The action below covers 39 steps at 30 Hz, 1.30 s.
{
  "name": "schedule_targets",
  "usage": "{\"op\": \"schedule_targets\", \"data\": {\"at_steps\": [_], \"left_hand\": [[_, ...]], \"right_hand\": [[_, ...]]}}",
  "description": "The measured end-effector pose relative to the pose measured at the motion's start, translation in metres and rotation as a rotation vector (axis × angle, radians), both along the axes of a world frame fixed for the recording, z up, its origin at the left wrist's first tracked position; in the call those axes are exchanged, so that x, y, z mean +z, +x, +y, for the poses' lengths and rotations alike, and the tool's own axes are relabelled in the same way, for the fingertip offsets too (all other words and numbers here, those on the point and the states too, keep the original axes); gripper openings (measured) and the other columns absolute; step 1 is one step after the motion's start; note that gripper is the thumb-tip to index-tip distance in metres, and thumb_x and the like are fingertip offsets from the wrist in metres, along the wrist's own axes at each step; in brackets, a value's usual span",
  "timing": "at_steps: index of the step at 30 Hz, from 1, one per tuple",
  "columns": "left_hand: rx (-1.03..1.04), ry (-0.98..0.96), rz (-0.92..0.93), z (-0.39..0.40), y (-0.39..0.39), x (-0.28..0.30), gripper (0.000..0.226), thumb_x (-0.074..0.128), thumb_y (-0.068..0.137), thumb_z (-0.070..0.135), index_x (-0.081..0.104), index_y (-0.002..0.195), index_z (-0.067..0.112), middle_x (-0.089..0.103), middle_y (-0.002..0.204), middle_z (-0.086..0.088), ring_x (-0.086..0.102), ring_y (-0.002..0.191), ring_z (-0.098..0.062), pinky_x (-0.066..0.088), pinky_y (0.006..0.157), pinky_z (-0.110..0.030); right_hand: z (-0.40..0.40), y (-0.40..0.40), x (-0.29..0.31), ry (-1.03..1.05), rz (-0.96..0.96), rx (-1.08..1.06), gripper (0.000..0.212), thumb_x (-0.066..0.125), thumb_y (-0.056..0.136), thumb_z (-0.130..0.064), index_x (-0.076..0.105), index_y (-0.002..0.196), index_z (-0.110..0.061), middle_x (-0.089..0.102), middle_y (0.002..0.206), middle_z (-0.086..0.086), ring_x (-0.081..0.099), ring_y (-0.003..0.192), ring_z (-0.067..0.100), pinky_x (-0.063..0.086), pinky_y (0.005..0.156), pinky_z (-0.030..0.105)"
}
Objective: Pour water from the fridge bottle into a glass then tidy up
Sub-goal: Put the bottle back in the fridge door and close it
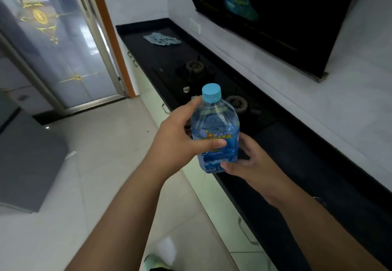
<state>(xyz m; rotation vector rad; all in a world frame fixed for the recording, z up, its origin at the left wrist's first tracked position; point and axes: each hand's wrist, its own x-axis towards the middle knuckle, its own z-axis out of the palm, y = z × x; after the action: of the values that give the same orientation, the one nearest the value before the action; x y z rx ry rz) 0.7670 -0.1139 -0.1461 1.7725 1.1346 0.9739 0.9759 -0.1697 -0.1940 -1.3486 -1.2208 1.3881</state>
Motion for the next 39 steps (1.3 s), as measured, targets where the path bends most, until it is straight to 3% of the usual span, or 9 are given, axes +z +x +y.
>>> {"op": "schedule_targets", "data": {"at_steps": [7, 11, 15, 19, 24, 30, 37, 39], "left_hand": [[0.102, -0.007, -0.038, 0.038, -0.112, 0.003, 0.09, 0.095, 0.069, 0.037, 0.049, 0.145, 0.047, 0.06, 0.129, 0.022, 0.062, 0.119, 0.003, 0.059, 0.097, -0.026], [0.22, 0.004, -0.02, 0.05, -0.187, 0.005, 0.093, 0.095, 0.068, 0.039, 0.047, 0.147, 0.047, 0.058, 0.131, 0.023, 0.061, 0.119, 0.005, 0.056, 0.095, -0.017], [0.353, 0.007, 0.017, 0.046, -0.257, 0.011, 0.091, 0.093, 0.071, 0.039, 0.044, 0.147, 0.05, 0.057, 0.135, 0.021, 0.06, 0.121, 0.001, 0.056, 0.096, -0.019], [0.515, 0.015, 0.014, 0.031, -0.322, 0.013, 0.083, 0.094, 0.071, 0.038, 0.038, 0.123, 0.072, 0.054, 0.12, 0.042, 0.06, 0.116, 0.009, 0.055, 0.093, -0.012], [0.686, -0.026, 0.014, 0.01, -0.389, 0.005, 0.087, 0.089, 0.078, 0.038, 0.04, 0.149, 0.048, 0.061, 0.132, 0.023, 0.064, 0.119, 0.0, 0.058, 0.099, -0.027], [0.925, -0.092, 0.065, 0.0, -0.461, 0.002, 0.083, 0.088, 0.079, 0.034, 0.032, 0.132, 0.065, 0.064, 0.125, 0.025, 0.067, 0.11, 0.006, 0.056, 0.082, -0.012], [1.228, -0.101, 0.15, 0.031, -0.534, 0.012, 0.09, 0.091, 0.076, 0.03, 0.034, 0.139, 0.06, 0.067, 0.124, 0.025, 0.069, 0.11, 0.003, 0.058, 0.09, -0.017], [1.332, -0.074, 0.141, 0.044, -0.549, 0.013, 0.09, 0.092, 0.075, 0.029, 0.038, 0.141, 0.057, 0.067, 0.125, 0.025, 0.069, 0.111, 0.002, 0.059, 0.091, -0.021]], "right_hand": [[0.062, -0.109, 0.007, -0.021, -0.029, 0.112, 0.07, 0.077, 0.09, -0.005, 0.047, 0.143, -0.04, 0.055, 0.143, -0.02, 0.073, 0.111, 0.015, 0.056, 0.101, 0.041], [0.099, -0.184, 0.006, -0.011, -0.049, 0.219, 0.073, 0.081, 0.088, -0.01, 0.046, 0.141, -0.046, 0.052, 0.146, -0.022, 0.075, 0.107, 0.019, 0.053, 0.105, 0.049], [0.127, -0.256, 0.004, -0.016, -0.046, 0.345, 0.075, 0.084, 0.085, -0.015, 0.047, 0.139, -0.05, 0.052, 0.145, -0.022, 0.075, 0.108, 0.02, 0.05, 0.108, 0.053], [0.148, -0.329, 0.002, -0.025, -0.021, 0.505, 0.075, 0.085, 0.081, -0.02, 0.048, 0.138, -0.051, 0.053, 0.144, -0.024, 0.075, 0.108, 0.022, 0.048, 0.108, 0.055], [0.168, -0.419, -0.008, -0.054, 0.044, 0.713, 0.072, 0.083, 0.085, -0.008, 0.05, 0.138, -0.043, 0.056, 0.141, -0.021, 0.075, 0.106, 0.024, 0.051, 0.106, 0.054], [0.197, -0.526, -0.024, -0.067, 0.047, 0.985, 0.071, 0.084, 0.085, -0.01, 0.05, 0.138, -0.043, 0.058, 0.138, -0.024, 0.076, 0.103, 0.023, 0.052, 0.104, 0.053], [0.265, -0.646, -0.017, -0.007, 0.043, 1.292, 0.074, 0.083, 0.086, -0.018, 0.046, 0.144, -0.043, 0.059, 0.138, -0.025, 0.074, 0.11, 0.018, 0.054, 0.103, 0.05], [0.286, -0.677, -0.011, 0.033, 0.04, 1.372, 0.072, 0.082, 0.086, -0.018, 0.046, 0.144, -0.043, 0.058, 0.14, -0.025, 0.069, 0.117, 0.009, 0.056, 0.102, 0.041]]}}
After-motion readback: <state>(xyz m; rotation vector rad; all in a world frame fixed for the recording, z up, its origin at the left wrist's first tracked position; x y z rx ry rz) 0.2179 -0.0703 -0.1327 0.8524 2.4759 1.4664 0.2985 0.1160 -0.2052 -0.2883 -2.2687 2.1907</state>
